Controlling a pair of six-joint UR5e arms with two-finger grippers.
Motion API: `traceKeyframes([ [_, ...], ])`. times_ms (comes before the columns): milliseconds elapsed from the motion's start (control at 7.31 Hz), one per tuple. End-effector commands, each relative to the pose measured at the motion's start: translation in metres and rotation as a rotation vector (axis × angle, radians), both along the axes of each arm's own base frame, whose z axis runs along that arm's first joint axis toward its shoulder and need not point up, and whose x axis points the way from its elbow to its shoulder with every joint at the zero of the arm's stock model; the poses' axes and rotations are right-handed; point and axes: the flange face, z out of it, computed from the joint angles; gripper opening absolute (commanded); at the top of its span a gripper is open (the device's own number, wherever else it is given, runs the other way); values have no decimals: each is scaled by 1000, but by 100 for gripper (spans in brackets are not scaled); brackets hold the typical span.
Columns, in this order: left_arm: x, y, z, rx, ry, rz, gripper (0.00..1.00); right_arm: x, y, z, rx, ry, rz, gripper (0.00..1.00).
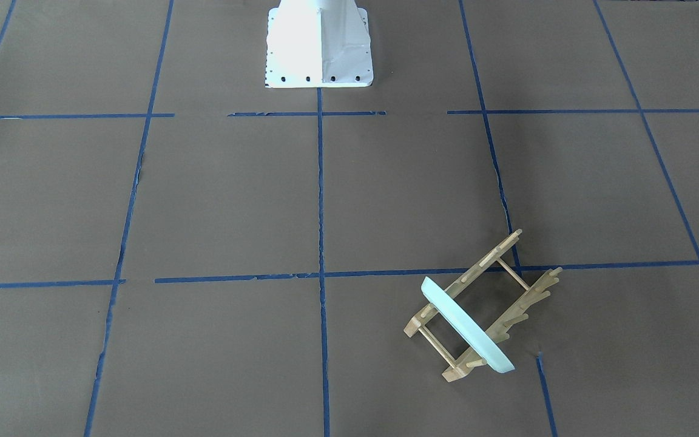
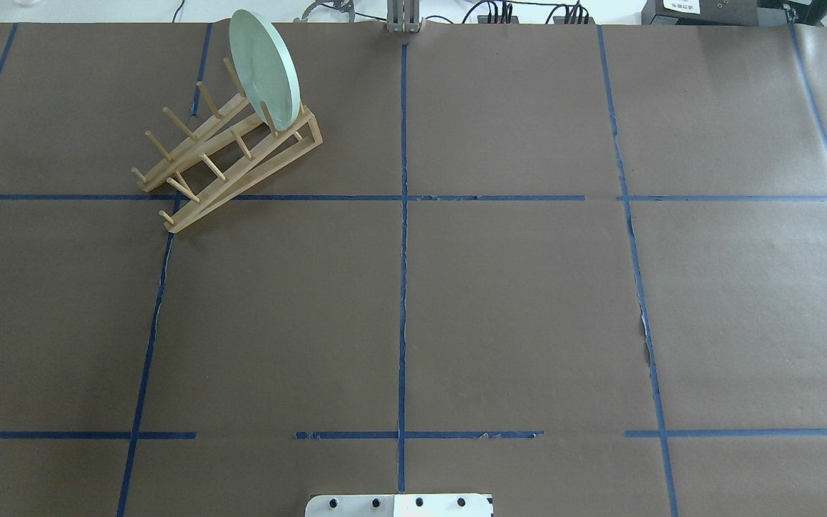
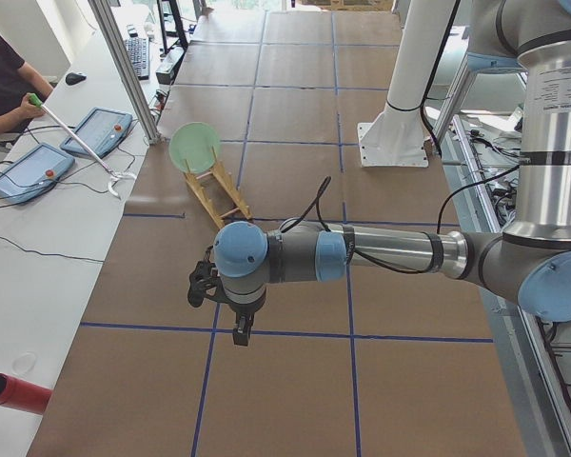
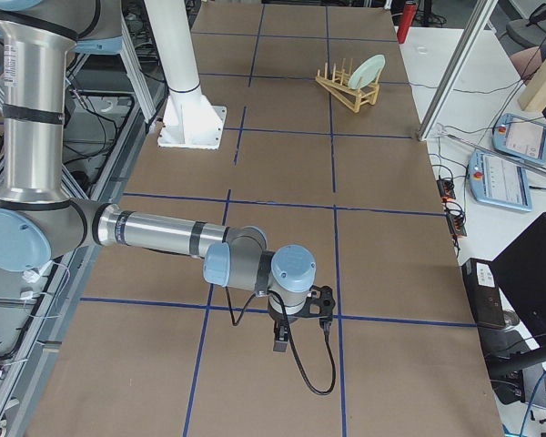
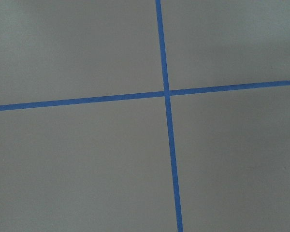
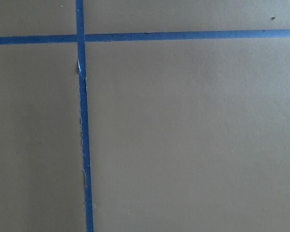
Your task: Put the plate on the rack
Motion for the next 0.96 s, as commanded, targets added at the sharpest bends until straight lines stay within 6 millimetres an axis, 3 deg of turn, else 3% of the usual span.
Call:
traceKeyframes([
  [0,0,-1,-3,-3,3,-4,100,0,0,0,0,0,0,100],
  [410,-1,4,6,-19,3,-7,100,0,0,0,0,0,0,100],
  [821,-1,6,2,-18,-1,-8,100,0,0,0,0,0,0,100],
])
